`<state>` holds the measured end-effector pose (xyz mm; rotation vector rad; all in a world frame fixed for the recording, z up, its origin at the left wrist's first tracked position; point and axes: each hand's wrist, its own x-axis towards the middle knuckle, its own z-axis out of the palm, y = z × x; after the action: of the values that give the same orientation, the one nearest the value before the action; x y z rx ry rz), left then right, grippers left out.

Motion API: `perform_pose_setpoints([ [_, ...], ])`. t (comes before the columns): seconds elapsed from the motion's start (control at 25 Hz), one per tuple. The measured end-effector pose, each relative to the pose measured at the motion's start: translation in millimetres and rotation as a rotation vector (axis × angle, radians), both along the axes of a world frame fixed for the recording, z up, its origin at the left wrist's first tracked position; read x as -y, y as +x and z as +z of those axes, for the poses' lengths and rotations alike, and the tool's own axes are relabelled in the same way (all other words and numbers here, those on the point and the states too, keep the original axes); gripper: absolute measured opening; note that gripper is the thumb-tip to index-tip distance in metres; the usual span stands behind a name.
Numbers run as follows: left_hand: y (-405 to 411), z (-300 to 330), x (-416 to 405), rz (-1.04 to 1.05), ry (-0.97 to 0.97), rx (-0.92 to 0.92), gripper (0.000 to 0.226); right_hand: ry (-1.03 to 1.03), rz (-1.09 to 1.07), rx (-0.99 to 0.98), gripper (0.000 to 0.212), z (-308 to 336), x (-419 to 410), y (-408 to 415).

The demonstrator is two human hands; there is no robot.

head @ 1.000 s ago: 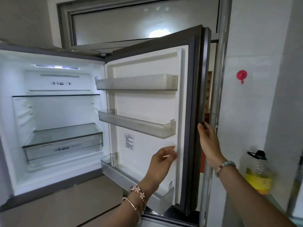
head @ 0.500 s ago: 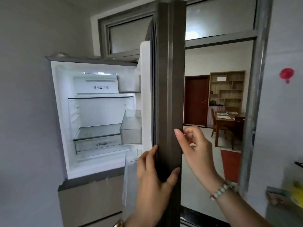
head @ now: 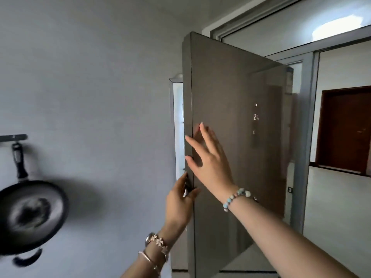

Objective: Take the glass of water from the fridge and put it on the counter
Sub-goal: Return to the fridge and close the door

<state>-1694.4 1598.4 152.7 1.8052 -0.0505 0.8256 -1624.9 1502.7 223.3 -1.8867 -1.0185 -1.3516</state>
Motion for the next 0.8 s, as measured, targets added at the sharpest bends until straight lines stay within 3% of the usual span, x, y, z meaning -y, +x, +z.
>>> perform_pose_setpoints([
  [0.44, 134, 14, -134, -0.014, -0.127, -0.112, 0.055, -0.117, -0.38, -0.079, 0.034, 0, -154, 120],
  [0.8, 211, 14, -154, 0.088, -0.216, -0.113, 0.037, -0.182, -0.478, -0.051, 0.036, -2, -199, 196],
])
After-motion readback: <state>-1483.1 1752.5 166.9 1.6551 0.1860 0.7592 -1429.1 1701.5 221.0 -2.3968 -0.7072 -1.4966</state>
